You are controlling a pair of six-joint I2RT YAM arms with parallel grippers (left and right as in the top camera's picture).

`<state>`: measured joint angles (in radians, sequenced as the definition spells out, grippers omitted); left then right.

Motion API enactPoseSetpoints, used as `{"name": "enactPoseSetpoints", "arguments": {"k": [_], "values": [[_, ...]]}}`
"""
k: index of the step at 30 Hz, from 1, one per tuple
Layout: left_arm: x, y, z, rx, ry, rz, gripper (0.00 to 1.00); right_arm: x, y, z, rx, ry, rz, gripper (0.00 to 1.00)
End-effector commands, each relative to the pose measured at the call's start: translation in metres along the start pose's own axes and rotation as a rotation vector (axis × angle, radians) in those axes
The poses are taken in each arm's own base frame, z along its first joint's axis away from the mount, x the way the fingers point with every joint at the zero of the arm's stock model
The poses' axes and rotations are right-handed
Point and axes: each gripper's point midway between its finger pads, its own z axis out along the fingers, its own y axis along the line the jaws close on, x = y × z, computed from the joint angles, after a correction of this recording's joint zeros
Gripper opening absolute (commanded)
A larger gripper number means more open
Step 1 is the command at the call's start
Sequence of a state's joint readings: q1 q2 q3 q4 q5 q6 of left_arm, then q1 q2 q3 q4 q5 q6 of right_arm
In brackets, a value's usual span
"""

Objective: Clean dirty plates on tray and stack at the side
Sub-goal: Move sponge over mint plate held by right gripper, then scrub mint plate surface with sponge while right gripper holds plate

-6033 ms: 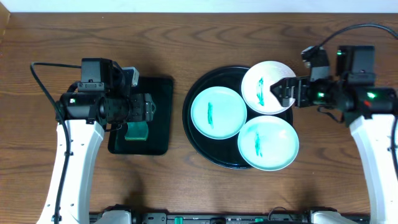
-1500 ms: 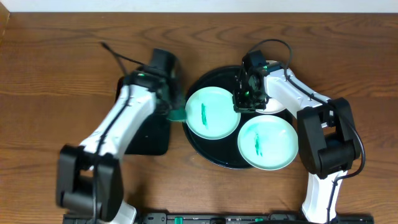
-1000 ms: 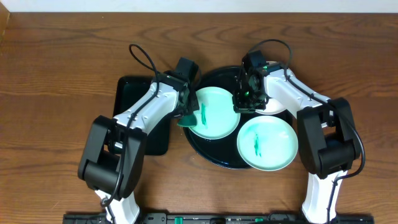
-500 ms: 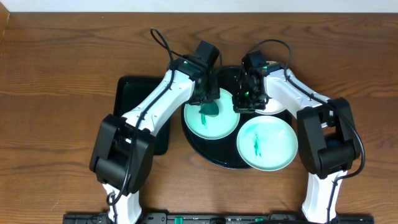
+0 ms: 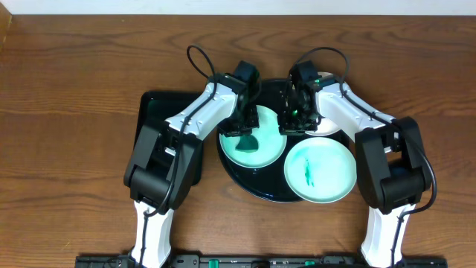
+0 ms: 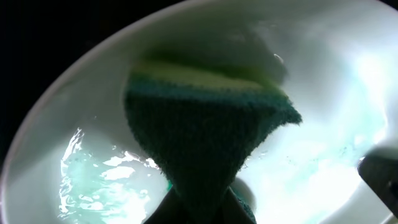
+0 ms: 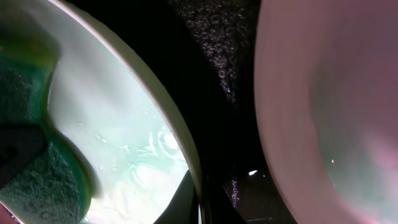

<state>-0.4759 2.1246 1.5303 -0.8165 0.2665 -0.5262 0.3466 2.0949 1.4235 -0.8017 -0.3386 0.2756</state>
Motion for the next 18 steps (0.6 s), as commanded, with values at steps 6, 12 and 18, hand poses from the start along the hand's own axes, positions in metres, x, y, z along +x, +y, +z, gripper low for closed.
{"name": "enactPoseSetpoints", "arguments": {"k": [6,12,18], "values": [[0.05,-0.07,0.002,0.483,0.243,0.316,0.07,0.02,-0.002,0.024,-0.017,0.08,0.001,0.01],[0.012,-0.036,0.02,0.221,0.083,0.224,0.07,0.02,-0.002,0.024,-0.016,0.081,0.002,0.01],[-0.027,0.041,0.008,-0.239,-0.128,-0.023,0.07,0.02,-0.002,0.024,-0.016,0.081,0.002,0.01]]}}
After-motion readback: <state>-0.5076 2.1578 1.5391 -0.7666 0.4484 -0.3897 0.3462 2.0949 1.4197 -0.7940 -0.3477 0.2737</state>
